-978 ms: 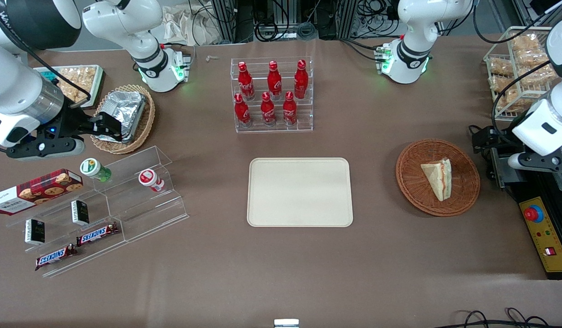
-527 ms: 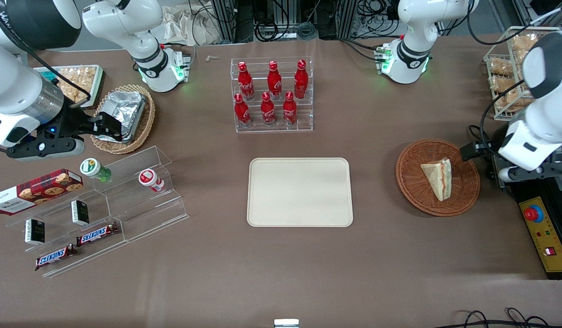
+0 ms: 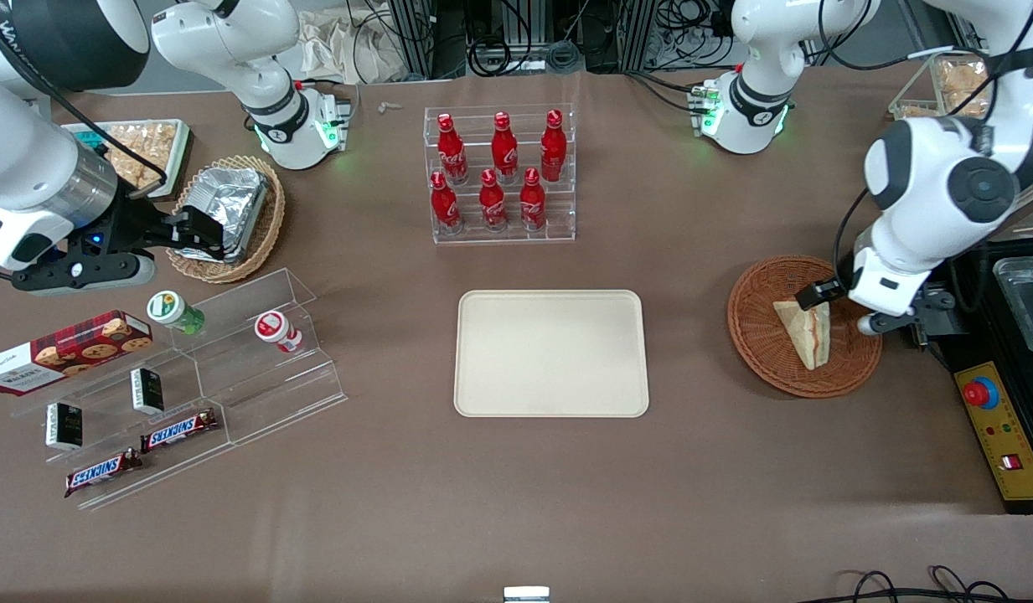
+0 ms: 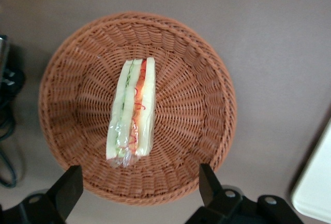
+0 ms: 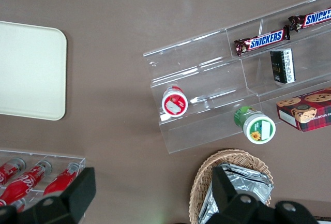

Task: Place sandwich from basket to tray
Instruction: 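Lower the open left gripper over the sandwich in the wicker basket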

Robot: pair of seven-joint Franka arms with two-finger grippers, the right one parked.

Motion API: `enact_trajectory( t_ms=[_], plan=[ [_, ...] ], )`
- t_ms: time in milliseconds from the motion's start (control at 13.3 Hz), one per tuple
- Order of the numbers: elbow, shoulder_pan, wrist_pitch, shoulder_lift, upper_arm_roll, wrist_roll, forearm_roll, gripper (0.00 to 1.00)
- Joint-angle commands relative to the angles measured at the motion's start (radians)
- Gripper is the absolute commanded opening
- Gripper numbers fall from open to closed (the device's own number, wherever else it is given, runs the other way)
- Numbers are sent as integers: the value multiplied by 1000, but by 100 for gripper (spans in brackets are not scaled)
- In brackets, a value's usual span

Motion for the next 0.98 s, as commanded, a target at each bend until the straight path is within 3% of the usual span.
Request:
enact_trajectory(
  t_ms=[0,753,828,903],
  plan=[
    [-124,35,155,-19,1,-24,13,100],
    [-160,45,476,199,50,-18,24,97],
    [-160,45,478,202,51,-18,27,68],
    [-160,45,478,199,51,-17,27,27]
  ],
)
